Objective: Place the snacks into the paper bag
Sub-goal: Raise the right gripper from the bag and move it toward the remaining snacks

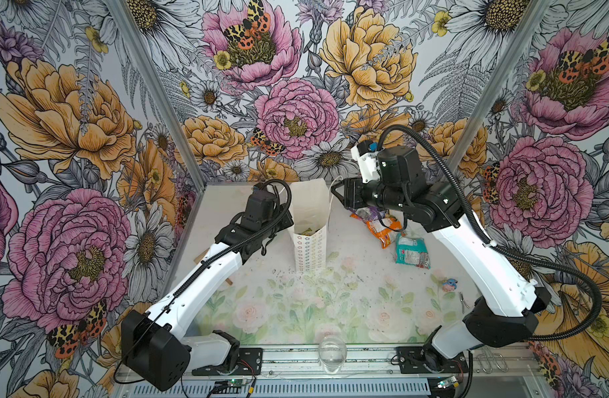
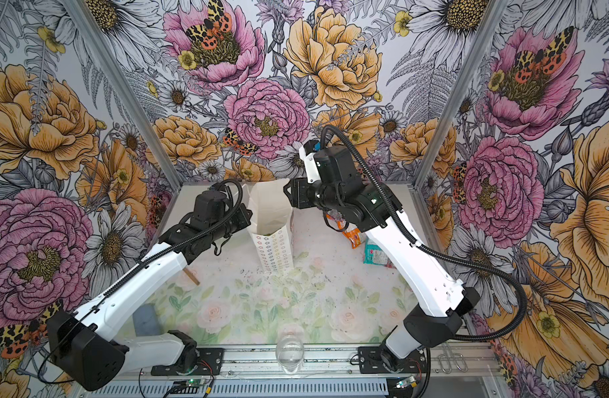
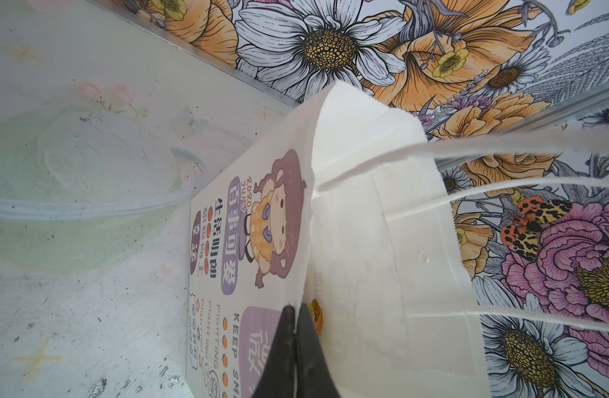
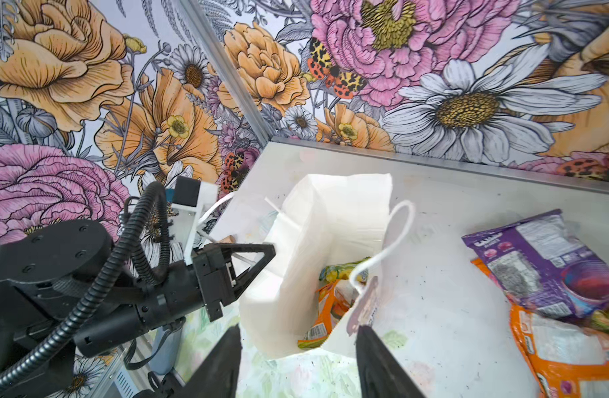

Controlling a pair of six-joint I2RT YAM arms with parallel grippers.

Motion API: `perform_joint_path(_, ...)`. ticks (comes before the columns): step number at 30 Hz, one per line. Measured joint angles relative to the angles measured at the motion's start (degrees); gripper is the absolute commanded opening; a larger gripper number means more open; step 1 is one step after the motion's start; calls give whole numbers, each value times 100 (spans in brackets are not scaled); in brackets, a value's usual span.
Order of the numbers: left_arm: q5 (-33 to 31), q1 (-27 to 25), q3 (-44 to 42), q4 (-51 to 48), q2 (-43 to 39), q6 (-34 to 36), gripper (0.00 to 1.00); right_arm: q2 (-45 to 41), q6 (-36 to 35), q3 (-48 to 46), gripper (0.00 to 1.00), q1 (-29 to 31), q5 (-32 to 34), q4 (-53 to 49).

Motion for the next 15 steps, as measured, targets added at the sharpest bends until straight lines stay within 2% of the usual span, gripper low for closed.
perform_joint_path(7, 0, 0, 0, 0, 0, 0, 0, -739, -61, -516, 63, -662, 70, -46)
perform_joint_path(9, 0, 0, 0, 0, 0, 0, 0, -914, -28, -697, 67, -927, 76, -39)
perform_joint_path(15, 0, 0, 0, 0, 0, 0, 0, -1196, 299, -1329, 71, -1775, 22, -44)
